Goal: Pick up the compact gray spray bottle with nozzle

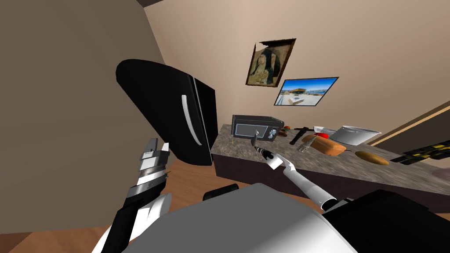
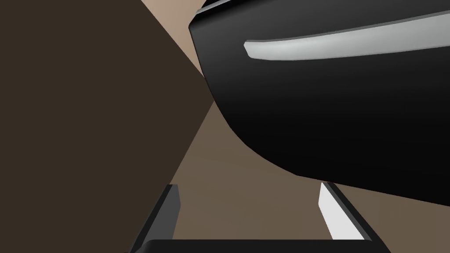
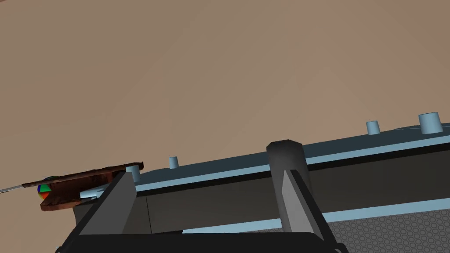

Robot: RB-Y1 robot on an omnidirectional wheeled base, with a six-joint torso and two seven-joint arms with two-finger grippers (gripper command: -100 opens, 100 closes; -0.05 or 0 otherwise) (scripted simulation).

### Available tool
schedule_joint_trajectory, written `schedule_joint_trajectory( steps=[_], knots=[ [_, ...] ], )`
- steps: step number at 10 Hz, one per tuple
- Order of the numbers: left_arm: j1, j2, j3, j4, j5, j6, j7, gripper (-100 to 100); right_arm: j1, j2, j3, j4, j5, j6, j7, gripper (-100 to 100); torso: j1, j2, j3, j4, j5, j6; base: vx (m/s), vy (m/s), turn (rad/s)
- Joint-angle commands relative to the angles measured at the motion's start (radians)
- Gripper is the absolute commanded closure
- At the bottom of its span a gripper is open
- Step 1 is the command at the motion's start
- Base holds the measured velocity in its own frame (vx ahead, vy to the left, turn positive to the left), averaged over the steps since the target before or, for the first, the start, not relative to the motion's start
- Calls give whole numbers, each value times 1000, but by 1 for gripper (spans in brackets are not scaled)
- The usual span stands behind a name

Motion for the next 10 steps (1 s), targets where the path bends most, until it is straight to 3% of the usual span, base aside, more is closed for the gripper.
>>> schedule_joint_trajectory(
  steps=[1, 3, 4, 5, 7, 8, 9, 10],
  knots=[
    [0, 0, 0, 0, 0, 0, 0, 0, -50, 10, 20, 0, 2, 16, 16, -100, 0, 0, 0, 0, 0, 0, -21, -7, 16],
    [0, 0, 0, 0, 0, 0, 0, 0, -90, 10, 20, 0, 2, 16, 16, -100, 1, -2, -1, 0, 0, -1, -2, -3, 26],
    [0, 0, 0, 0, 0, 0, 0, 0, -123, 44, 68, 52, -31, 18, 66, -100, 2, -2, -1, 0, 1, 0, -18, -24, -355],
    [0, 0, 0, 0, 0, 0, 0, 0, -161, 44, 98, 84, -31, 18, 80, -100, 0, -1, -1, 0, 0, 1, -35, -20, -299],
    [0, 0, 0, 0, 0, 0, 0, 0, -231, 44, 104, 88, -31, 18, 80, -100, 1, -1, 0, 0, 0, -1, -15, -7, 26],
    [0, 0, 0, 0, 0, 0, 0, 0, -241, 44, 104, 88, -31, 18, 80, -100, 2, -1, -1, 0, 1, -1, 3, -1, 11],
    [0, 0, 0, 0, 0, 0, 0, 0, -286, 78, 153, 149, -63, 20, 131, -100, 2, -2, -1, 0, 1, 0, -23, -23, -328],
    [0, 0, 0, 0, 0, 0, 0, 0, -320, 78, 183, 175, -63, 20, 144, -100, 0, -1, 0, 0, 0, 1, -31, -24, -252]
  ],
)
